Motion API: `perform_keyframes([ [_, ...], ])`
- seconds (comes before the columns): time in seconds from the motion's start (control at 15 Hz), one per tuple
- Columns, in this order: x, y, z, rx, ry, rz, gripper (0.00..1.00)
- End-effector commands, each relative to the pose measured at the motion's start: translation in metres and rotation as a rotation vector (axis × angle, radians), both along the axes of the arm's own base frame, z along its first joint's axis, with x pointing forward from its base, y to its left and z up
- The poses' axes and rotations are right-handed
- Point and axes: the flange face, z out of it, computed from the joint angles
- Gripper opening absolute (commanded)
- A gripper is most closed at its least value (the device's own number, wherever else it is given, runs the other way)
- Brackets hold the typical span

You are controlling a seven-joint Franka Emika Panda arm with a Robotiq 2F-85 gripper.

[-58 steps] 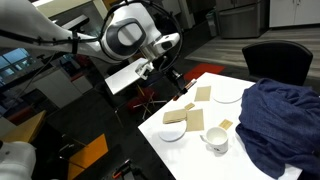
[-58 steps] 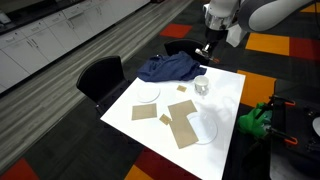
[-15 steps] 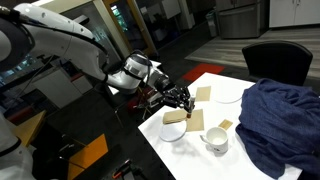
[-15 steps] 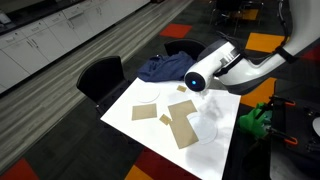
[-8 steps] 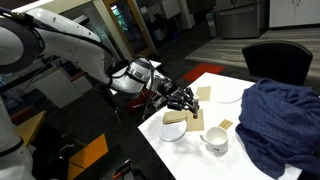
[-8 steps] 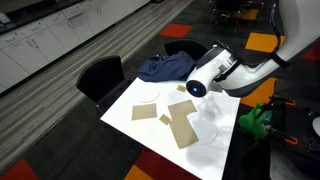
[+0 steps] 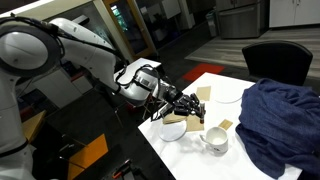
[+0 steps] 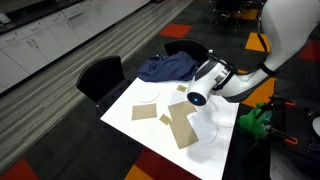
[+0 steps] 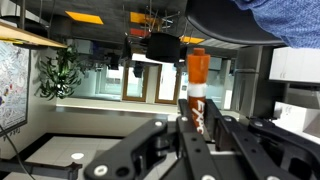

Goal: Put the marker in the mug

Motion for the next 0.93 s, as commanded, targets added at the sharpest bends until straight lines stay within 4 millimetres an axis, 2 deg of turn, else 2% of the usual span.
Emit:
perform_keyframes([
  [0.0, 0.012, -0.005, -0.016, -0.031, -0.010, 0.009, 0.05],
  [0.6, 0.024, -0.024, -0.072, -0.062, 0.045, -0.018, 0.05],
  [0.87, 0.031, -0.026, -0.089, -0.064, 0.060, -0.014, 0.05],
])
